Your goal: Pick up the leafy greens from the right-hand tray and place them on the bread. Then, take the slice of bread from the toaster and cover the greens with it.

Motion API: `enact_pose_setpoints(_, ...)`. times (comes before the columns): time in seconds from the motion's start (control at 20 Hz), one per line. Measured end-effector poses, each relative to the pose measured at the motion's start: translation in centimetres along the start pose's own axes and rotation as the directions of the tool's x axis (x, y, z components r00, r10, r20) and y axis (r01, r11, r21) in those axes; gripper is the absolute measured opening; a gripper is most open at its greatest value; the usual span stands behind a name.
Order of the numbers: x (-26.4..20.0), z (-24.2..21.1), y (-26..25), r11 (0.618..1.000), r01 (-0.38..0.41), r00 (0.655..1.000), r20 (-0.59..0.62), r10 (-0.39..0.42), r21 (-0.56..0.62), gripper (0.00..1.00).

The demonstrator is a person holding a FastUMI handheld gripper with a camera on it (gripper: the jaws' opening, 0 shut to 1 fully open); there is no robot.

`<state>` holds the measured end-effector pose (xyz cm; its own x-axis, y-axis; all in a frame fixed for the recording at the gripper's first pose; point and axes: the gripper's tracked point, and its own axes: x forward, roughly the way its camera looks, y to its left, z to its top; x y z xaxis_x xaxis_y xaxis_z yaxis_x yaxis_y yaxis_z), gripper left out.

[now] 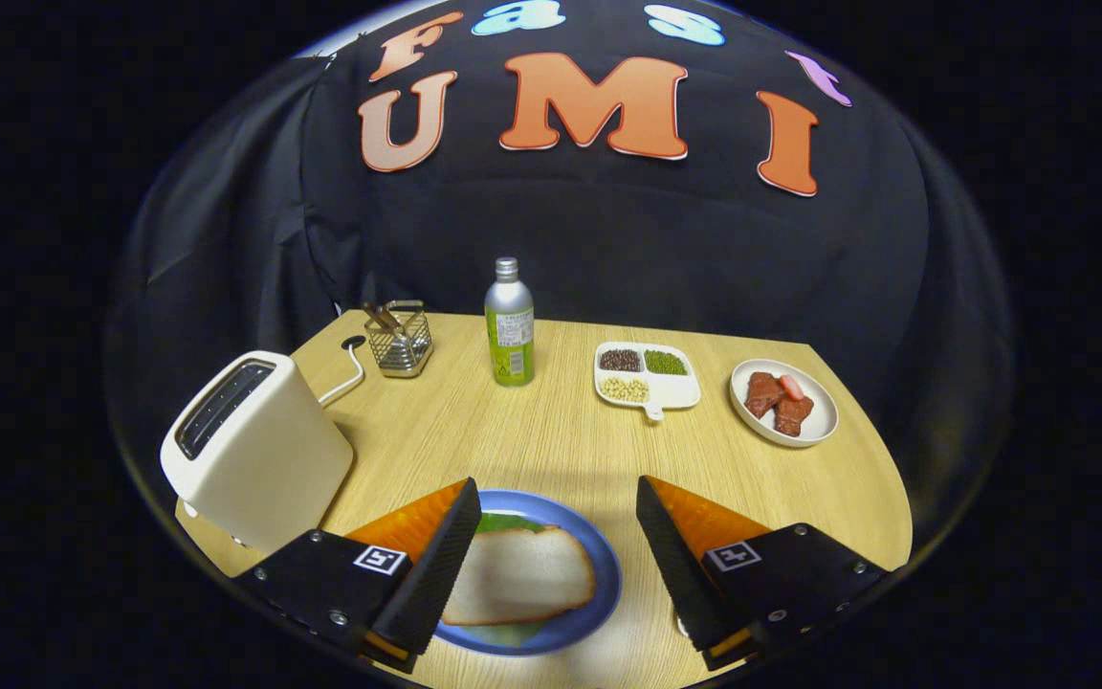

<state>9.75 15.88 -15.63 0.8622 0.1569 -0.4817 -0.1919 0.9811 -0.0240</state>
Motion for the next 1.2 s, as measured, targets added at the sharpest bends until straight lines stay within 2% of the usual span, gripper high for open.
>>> enact_pose_setpoints(0.5, -7.0, 7.5, 0.6, 0.995, 0.072, 0.974, 0.218, -0.054, -0.075, 0.98)
enact_pose_setpoints(0.9, -9.5, 7.7, 2.1, 0.997, 0.071, 0.963, 0.26, -0.065, -0.014, 0.99)
enact_pose_setpoints(1.2, -10.6, 8.0, 1.0, 0.995, 0.093, 0.958, 0.269, -0.101, 0.039, 0.99)
